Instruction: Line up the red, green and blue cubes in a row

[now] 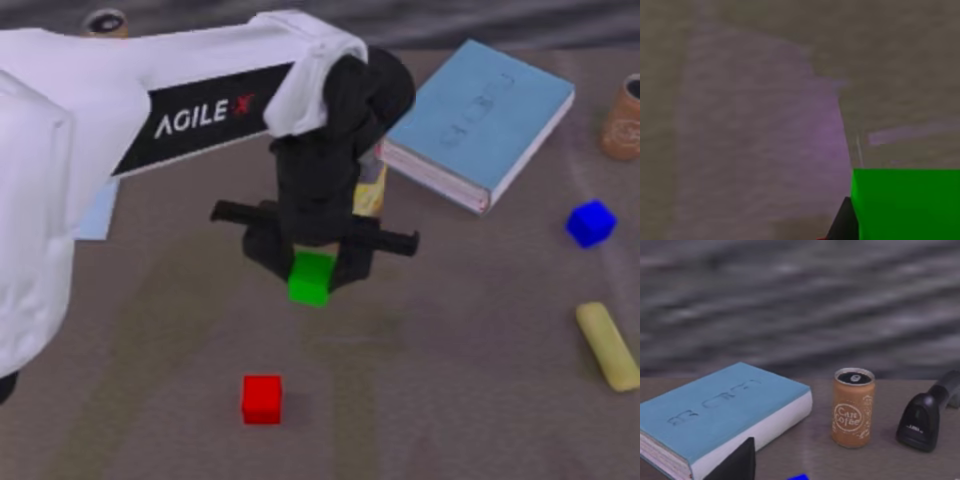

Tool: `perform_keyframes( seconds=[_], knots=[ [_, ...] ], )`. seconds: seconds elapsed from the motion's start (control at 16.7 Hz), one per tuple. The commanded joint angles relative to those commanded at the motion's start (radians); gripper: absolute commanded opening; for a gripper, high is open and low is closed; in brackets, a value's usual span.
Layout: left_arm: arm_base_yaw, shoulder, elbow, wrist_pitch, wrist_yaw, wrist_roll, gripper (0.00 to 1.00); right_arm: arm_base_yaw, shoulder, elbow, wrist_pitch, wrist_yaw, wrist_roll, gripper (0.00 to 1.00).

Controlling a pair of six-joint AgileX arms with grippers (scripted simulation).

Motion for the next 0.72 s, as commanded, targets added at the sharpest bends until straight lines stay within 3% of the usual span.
perform_keyframes(
  seconds=[0.18,0.36,0.72],
  knots=[
    [-0.094,-0.055,-0.072,0.010,-0.003,-0.236,0.00,0.000,0.000,0.000,0.000,0.000,0.000,1.00],
    [-0.167,-0.107,-0.126,0.025,-0.008,-0.393,0.00,0.000,0.000,0.000,0.000,0.000,0.000,1.00],
    [-0.202,-0.133,-0.148,0.035,-0.011,-0.457,0.00,0.000,0.000,0.000,0.000,0.000,0.000,1.00]
  ],
)
